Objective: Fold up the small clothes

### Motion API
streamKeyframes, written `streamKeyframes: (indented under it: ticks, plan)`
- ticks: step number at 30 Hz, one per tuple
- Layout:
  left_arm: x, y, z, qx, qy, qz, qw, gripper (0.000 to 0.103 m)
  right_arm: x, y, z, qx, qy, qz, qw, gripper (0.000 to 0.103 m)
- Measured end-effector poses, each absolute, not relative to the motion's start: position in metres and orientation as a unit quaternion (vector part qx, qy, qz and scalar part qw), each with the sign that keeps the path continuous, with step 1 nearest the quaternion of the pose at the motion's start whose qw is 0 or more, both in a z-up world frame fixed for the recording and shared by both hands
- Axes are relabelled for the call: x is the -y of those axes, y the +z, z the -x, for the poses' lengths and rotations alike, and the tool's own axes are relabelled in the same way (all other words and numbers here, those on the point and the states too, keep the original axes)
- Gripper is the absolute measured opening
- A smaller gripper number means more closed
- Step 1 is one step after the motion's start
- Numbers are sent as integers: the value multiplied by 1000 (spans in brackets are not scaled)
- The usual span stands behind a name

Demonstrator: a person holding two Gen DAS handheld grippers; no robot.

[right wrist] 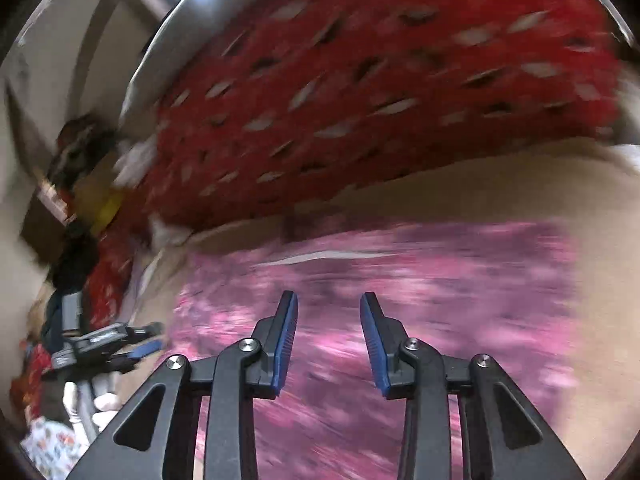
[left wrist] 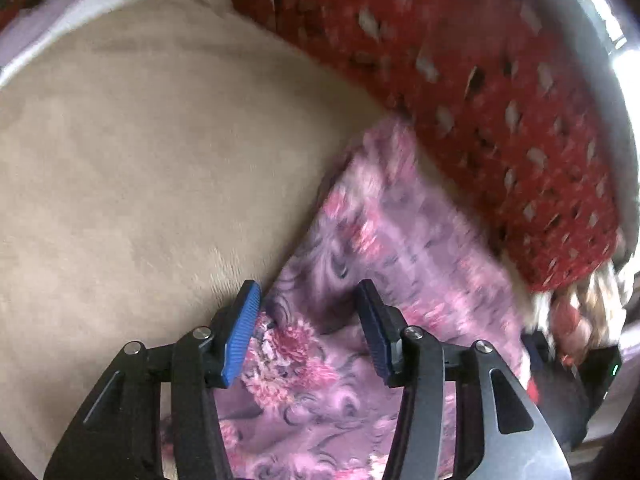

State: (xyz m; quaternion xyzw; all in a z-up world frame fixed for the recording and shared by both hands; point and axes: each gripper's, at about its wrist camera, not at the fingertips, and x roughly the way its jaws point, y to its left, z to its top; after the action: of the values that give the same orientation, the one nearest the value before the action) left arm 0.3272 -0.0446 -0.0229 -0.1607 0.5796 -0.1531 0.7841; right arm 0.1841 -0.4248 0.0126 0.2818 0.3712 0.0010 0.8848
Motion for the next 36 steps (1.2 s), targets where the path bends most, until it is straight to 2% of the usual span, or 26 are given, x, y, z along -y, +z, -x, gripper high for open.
streamKeyframes:
  ticks: [3,4,7,8,13,15,16,17,18,19,22,24,25,27,29,31,33,36]
  plan:
    - [50,-33,-331,-582,-150,150,785,54,410,-40,-222,-441,-36,-259,859,27]
    - [51,-31,-332,-583,-152,145,785,54,410,-48,-223,-432,-42,-261,862,23]
    - [49,-26,-332,-582,-152,146,786,54,413,-38,-215,-412,-48,-281,865,23]
    - [48,-22,-330,-577,-147,147,790,54,411,-32,-209,-406,-52,-275,870,28]
    - [78,13,-308,-516,-173,99,833,54,404,-6,-162,-354,-65,-241,901,30]
    - [99,11,-303,-511,-184,71,836,56,410,-17,-150,-373,-82,-243,892,36]
    - [111,3,-302,-519,-176,43,835,56,414,-35,-148,-411,-89,-245,874,34]
    - [123,-7,-301,-527,-161,9,834,56,418,-37,-145,-411,-85,-248,873,29]
    - [130,-12,-298,-523,-155,-12,838,58,420,-31,-139,-400,-86,-250,878,29]
    - [136,-12,-294,-509,-149,-31,847,58,421,-24,-134,-393,-90,-254,879,33]
    - [147,-8,-288,-492,-139,-61,857,58,425,0,-107,-330,-109,-256,902,35]
    - [147,-9,-288,-493,-137,-58,857,59,432,-1,-96,-316,-146,-243,905,45]
    - [147,-9,-289,-493,-137,-58,857,59,438,-10,-98,-331,-157,-245,898,54]
    - [150,-9,-290,-493,-137,-59,857,59,445,-40,-104,-384,-164,-253,873,53]
    - [152,-11,-291,-492,-136,-60,858,60,439,-44,-99,-358,-154,-223,894,53]
    - [153,-10,-291,-493,-134,-59,858,61,436,-42,-102,-367,-156,-216,891,53]
    - [150,-10,-291,-492,-134,-60,858,61,440,-36,-104,-379,-155,-224,885,53]
    - [147,-10,-286,-492,-132,-59,859,63,447,-19,-87,-346,-163,-246,891,53]
